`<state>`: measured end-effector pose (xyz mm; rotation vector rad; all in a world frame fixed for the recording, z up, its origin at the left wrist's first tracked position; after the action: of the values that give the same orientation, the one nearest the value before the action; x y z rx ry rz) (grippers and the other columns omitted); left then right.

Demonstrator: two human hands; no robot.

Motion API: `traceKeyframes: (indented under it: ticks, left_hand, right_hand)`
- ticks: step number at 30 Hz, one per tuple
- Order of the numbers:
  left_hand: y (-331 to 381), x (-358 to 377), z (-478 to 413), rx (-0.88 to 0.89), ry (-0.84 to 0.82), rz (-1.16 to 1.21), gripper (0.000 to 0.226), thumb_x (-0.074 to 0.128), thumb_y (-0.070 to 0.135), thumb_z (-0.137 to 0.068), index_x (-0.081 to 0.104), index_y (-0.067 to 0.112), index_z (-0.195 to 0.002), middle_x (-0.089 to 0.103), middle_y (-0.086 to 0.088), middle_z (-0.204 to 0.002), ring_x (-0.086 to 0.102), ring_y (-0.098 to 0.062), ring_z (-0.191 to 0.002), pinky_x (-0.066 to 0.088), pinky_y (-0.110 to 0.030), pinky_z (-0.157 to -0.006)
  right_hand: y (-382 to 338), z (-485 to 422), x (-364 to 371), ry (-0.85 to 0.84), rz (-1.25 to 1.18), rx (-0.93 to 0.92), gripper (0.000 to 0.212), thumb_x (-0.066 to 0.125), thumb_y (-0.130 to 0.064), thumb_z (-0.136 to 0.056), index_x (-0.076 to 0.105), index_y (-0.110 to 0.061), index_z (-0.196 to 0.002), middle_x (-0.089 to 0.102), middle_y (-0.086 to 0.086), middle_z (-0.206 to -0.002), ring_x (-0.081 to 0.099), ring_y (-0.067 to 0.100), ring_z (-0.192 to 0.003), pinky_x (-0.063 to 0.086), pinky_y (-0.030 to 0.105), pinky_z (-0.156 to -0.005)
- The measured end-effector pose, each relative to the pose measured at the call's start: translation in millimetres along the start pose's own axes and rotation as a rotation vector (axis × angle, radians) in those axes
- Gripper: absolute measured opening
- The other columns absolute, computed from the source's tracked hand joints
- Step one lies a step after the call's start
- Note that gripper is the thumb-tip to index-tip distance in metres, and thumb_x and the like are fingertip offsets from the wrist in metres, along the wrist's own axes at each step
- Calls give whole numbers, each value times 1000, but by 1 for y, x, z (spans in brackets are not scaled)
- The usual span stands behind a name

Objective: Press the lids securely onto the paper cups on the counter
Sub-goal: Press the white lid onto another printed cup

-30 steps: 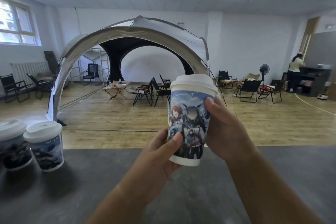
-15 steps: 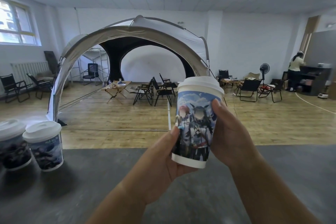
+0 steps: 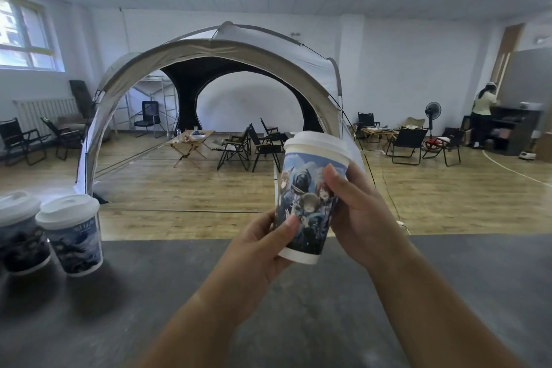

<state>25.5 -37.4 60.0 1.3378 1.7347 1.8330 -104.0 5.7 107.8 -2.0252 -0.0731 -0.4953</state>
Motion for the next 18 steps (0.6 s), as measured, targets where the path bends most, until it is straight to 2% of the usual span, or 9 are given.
traceKeyframes:
  ticks: [4, 7, 11, 13, 15, 16, 18]
  left_hand:
    - [5, -14, 3, 27, 47, -30, 50, 75, 21, -76, 58, 9, -122, 72, -9, -113, 69, -21, -104, 57, -26, -78]
    - [19, -31, 13, 66, 90, -214, 56, 79, 21, -67, 59, 23, -119, 73, -1, -110, 70, -17, -102, 55, -24, -78]
    - [38, -72, 42, 128, 245, -476, 72, 91, 27, -60, 54, 40, -120, 72, 6, -109, 70, -13, -99, 57, -33, -86]
    - [43, -99, 61, 156, 356, -566, 71, 90, 25, -61, 54, 40, -121, 72, 5, -108, 70, -13, -97, 58, -35, -86]
    - [46, -132, 81, 193, 489, -617, 67, 89, 20, -63, 56, 38, -119, 72, 4, -108, 70, -12, -96, 58, -36, -85]
    - [46, -151, 92, 206, 572, -625, 65, 89, 16, -64, 58, 38, -116, 72, 4, -106, 70, -9, -93, 58, -32, -82]
    - [48, -190, 112, 219, 745, -643, 63, 88, 9, -65, 57, 32, -115, 71, 3, -105, 69, -1, -85, 56, -20, -73]
  right_hand:
    - [8, -5, 11, -93, -22, 20, 79, 89, -38, -65, 55, -15, -132, 66, 21, -120, 68, 35, -104, 57, 46, -83]
    - [15, -8, 29, -210, -23, 30, 82, 90, -37, -62, 54, -20, -134, 65, 18, -121, 66, 35, -107, 57, 48, -86]
    - [51, -11, 70, -356, 56, 111, 97, 87, -21, -70, 33, -27, -151, 58, 11, -138, 60, 30, -123, 52, 48, -100]
    - [76, -9, 95, -384, 119, 154, 96, 78, -14, -73, 28, -34, -152, 59, -1, -139, 60, 21, -125, 53, 39, -99]
    - [103, -4, 123, -435, 187, 185, 86, 77, -22, -75, 33, -39, -147, 56, -5, -141, 58, 15, -127, 53, 30, -95]
    - [120, 0, 135, -430, 218, 237, 84, 77, -35, -76, 33, -40, -147, 51, -6, -146, 54, 13, -130, 51, 27, -96]
    - [160, 6, 152, -347, 217, 452, 89, 68, -64, -76, 30, -36, -151, 41, -4, -155, 42, 14, -139, 40, 33, -110]
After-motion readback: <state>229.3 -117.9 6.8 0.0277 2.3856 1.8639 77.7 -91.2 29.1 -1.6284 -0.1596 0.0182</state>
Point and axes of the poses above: each hand's wrist, its own z-axis away from the middle knuckle, its own x-axis out of the palm, y = z × x, the point moved 5 cm from there along -z, towards the middle knuckle
